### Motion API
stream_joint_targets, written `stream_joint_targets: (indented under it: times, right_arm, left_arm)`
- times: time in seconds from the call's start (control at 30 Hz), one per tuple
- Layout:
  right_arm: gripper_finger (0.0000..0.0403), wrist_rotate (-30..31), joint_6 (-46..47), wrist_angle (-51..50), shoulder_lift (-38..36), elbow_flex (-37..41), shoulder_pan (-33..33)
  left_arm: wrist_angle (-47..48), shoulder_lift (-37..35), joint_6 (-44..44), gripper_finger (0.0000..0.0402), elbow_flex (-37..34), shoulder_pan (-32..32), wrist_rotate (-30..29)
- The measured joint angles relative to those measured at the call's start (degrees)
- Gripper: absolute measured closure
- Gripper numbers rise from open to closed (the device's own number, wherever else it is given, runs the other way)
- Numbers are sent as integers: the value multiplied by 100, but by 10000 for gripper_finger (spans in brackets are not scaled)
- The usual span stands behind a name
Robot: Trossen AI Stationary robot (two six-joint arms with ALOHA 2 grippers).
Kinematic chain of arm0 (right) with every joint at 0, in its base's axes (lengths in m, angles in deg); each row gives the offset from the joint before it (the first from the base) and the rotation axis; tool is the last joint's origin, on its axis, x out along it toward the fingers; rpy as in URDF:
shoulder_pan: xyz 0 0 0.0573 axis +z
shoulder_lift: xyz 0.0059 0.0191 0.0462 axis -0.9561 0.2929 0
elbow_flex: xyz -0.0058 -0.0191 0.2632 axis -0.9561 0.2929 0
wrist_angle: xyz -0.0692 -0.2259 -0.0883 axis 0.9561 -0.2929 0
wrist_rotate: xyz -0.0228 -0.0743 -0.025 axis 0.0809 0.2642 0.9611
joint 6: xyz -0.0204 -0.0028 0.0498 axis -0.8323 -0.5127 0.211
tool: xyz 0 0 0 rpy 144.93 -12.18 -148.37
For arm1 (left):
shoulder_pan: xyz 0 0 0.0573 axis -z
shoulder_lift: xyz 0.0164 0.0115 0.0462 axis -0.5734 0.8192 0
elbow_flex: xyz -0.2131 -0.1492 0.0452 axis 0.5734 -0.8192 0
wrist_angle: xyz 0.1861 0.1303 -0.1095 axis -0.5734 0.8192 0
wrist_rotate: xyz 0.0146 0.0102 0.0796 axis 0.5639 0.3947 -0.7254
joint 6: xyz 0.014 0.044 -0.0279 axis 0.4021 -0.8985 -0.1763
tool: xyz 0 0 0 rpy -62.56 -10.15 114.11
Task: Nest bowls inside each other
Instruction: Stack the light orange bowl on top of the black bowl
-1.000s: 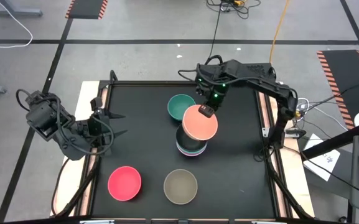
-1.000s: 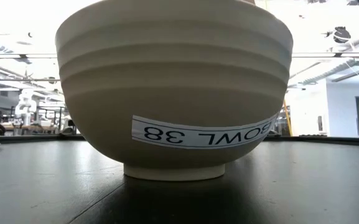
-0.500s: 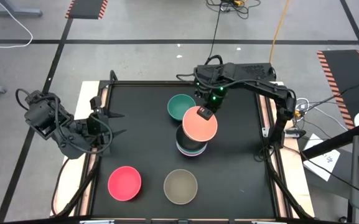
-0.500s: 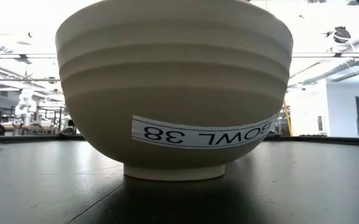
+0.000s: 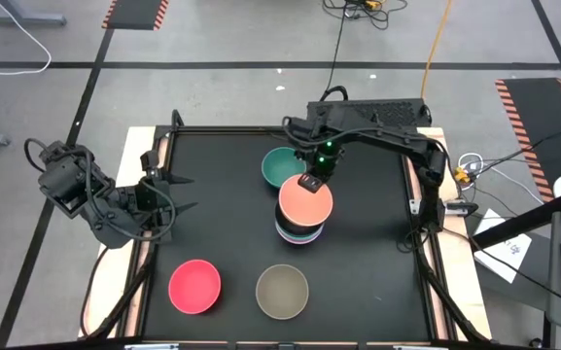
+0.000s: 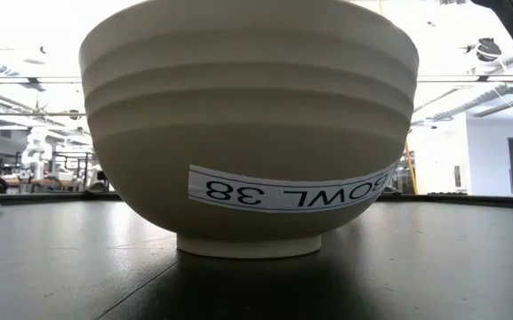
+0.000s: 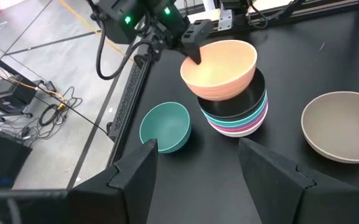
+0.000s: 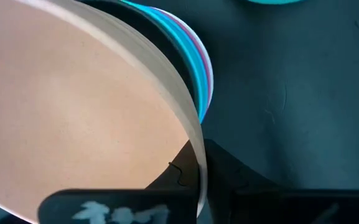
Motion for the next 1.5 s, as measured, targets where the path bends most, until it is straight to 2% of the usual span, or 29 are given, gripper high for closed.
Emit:
stream_joint_targets:
  times: [0.23, 0.5, 0.8, 0.97, 1.27, 1.5]
  right_arm:
    - [401, -7, -87, -3, -40, 0, 34]
    - [364, -354, -41, 22, -63, -127, 109]
    - [341, -471, -150, 79, -66, -131, 111]
    - [317, -887, -298, 249, -66, -133, 113]
    - [253, -791, -359, 652, -68, -133, -55]
    - [238, -558, -355, 783, -131, -135, -359]
  left_arm:
    - [0, -2, -2, 174, 0, 1, 42]
    - [0, -4, -21, 174, 0, 1, 47]
    - [0, -4, -8, 174, 0, 1, 205]
    - [0, -4, -21, 174, 0, 1, 205]
    - [-1, -4, -22, 174, 0, 1, 245]
    - [0, -4, -22, 174, 0, 4, 299]
